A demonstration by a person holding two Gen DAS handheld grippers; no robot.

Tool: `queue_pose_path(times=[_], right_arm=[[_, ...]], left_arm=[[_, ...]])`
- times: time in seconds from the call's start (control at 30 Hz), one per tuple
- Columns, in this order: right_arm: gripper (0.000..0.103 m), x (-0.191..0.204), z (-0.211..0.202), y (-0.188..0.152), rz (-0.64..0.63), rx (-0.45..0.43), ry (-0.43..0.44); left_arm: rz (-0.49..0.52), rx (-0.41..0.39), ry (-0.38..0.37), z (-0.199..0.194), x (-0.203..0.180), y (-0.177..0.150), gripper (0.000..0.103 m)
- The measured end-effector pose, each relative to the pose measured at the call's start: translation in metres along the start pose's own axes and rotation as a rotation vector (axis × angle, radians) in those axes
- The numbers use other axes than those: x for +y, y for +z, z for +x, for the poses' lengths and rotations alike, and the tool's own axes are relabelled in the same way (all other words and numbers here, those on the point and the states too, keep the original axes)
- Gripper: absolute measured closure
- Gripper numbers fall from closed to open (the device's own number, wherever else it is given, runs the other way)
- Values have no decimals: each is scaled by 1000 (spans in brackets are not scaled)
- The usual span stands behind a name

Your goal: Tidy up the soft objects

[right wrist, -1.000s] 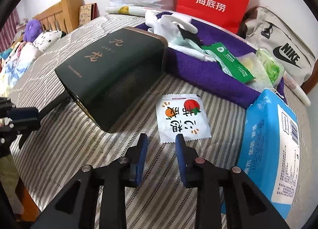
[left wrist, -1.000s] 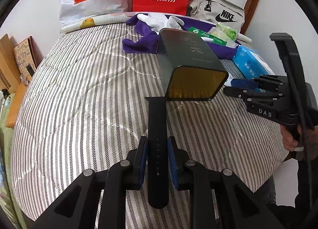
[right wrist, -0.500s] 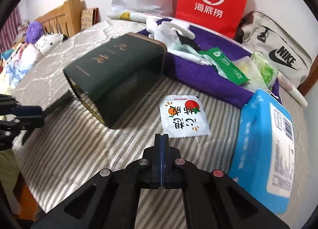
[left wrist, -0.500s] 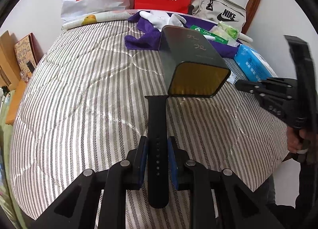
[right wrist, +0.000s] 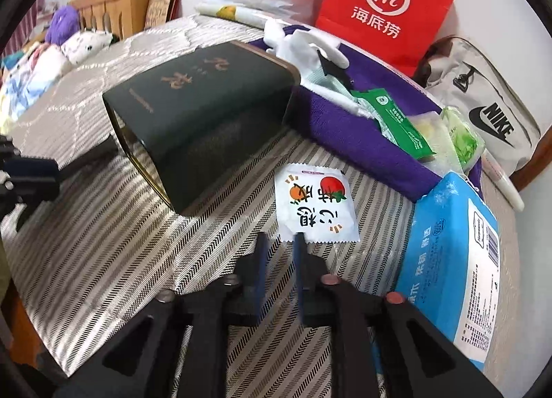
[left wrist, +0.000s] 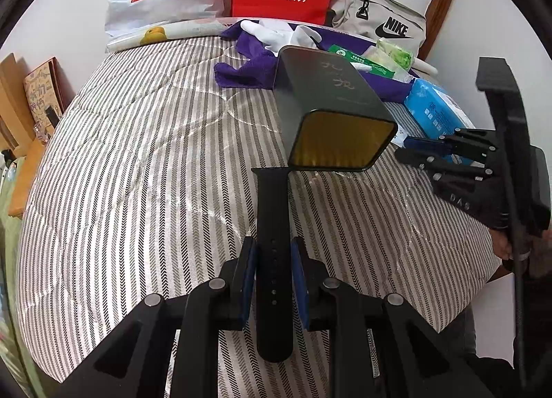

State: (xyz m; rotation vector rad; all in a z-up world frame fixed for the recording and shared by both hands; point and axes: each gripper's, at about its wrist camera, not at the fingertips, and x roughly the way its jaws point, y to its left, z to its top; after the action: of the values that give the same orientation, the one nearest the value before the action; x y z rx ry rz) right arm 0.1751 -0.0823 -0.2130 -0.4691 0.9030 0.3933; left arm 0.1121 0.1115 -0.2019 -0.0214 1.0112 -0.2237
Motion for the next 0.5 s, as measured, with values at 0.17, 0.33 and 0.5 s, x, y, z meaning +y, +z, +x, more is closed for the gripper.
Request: queue_pose_path(times=[0.17, 0.33, 0.5], right_arm=[[70, 1, -2, -2, -22, -6, -28], [70, -1, 1, -1, -16, -19, -18], [103, -3, 4, 0, 8, -1, 9]], left_arm=[[-1, -4, -3, -1, 1, 1, 83], [-3, 1, -5, -1, 1, -1, 83], [-4, 3, -5, -1, 1, -2, 83]])
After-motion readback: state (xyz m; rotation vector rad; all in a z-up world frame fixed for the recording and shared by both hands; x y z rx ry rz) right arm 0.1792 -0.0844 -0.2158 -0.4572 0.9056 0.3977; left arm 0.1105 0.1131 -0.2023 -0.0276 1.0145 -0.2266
